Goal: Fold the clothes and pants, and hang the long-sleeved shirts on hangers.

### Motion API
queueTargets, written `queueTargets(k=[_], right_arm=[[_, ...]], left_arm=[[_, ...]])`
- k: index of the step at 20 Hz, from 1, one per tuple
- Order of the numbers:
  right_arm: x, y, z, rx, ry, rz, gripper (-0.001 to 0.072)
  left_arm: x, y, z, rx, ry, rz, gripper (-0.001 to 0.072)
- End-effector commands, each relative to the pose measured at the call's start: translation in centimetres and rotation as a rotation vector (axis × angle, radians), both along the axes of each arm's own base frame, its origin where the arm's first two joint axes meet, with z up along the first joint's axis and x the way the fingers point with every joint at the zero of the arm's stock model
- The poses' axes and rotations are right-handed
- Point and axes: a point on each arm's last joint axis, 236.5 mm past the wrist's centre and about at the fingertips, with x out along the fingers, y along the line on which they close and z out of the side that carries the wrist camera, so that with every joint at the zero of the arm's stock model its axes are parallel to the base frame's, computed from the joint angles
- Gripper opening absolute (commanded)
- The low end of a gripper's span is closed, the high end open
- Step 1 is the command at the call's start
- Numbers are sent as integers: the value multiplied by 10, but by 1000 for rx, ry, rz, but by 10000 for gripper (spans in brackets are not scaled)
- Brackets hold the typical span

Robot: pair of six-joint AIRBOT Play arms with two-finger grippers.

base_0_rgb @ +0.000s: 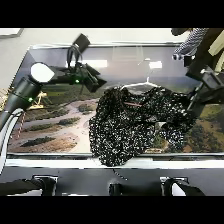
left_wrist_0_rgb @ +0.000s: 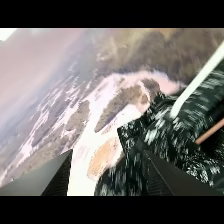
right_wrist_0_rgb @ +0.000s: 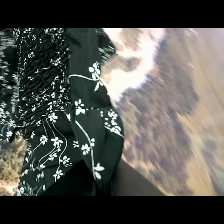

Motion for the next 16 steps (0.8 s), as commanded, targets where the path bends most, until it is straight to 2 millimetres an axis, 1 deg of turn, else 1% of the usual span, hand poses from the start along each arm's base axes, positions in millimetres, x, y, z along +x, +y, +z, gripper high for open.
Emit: queueTargets(k=[1,4,5,7,9,10,12,14,16], right_arm=[[-13,-20,44,9,-115,-253,30],[-29,-53,91,96,-258,-599,31],[-38,-65,106,141,-308,-724,31],[-61,-86,128,169,-392,-885,31],[-86,-108,143,161,-459,-1017,30],[-98,-120,147,144,-481,-1086,30],[-127,-154,156,93,-524,-1272,29],[-161,-191,175,24,-596,-1480,29],[-188,-218,196,-36,-675,-1651,28]], left_arm=[[7,25,25,-151,129,177,521],[2,44,41,-200,174,236,521],[-2,47,44,-203,182,237,520],[-11,48,48,-194,190,222,520],[-17,46,50,-207,221,226,520],[-20,46,49,-214,242,232,520],[-24,46,47,-214,274,234,520],[-28,45,44,-204,289,225,519],[-30,43,43,-200,293,220,519]])
